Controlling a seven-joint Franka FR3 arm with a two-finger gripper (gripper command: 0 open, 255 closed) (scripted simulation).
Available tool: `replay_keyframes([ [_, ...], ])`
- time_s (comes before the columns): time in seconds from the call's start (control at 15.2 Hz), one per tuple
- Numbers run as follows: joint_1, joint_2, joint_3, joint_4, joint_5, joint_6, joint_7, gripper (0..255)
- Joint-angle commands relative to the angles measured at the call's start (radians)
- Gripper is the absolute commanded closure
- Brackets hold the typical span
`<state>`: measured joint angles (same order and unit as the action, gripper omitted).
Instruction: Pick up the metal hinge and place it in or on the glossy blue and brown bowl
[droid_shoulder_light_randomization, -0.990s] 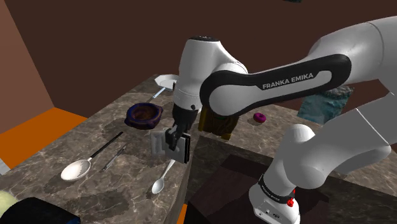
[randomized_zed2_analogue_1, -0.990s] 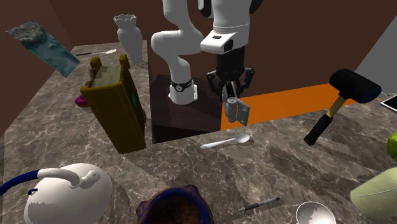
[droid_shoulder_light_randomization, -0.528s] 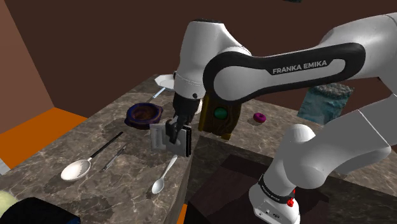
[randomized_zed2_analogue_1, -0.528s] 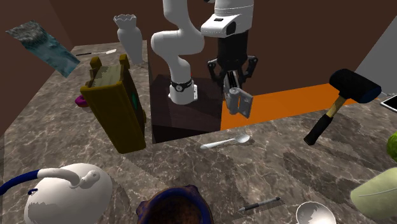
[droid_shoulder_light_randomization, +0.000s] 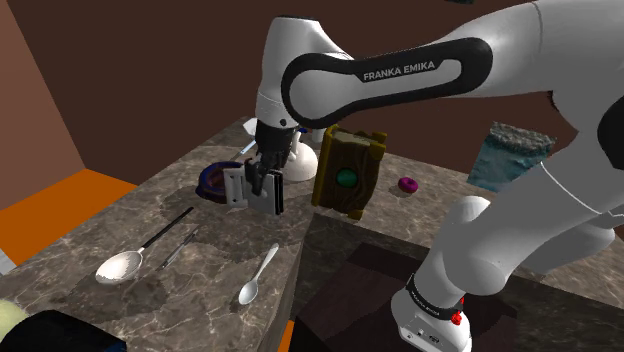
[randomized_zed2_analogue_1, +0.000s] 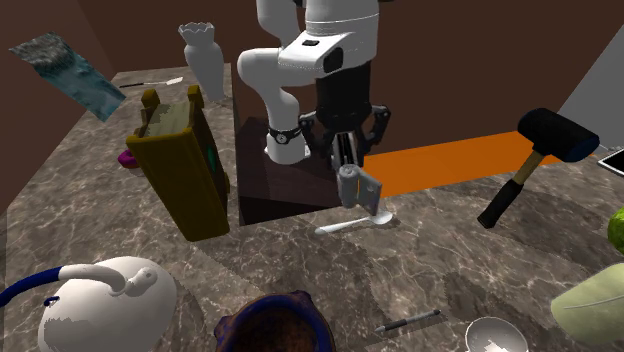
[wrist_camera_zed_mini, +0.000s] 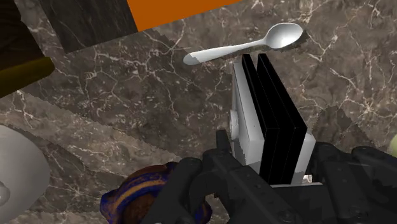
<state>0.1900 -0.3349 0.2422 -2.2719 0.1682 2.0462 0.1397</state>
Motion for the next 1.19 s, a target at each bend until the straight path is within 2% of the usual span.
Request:
replay_keyframes([
  [0.0, -0.019, 0.063, -0.017, 0.064, -0.018, -0.003, -0.025, 255],
  [0.66, -0.087, 0.383, -0.083, 0.427, -0.082, -0.061, -0.124, 255],
  [0.99, -0.111, 0.563, -0.107, 0.668, -0.104, -0.129, -0.164, 255],
  [1.12, -0.121, 0.661, -0.117, 0.811, -0.113, -0.175, -0.182, 255],
])
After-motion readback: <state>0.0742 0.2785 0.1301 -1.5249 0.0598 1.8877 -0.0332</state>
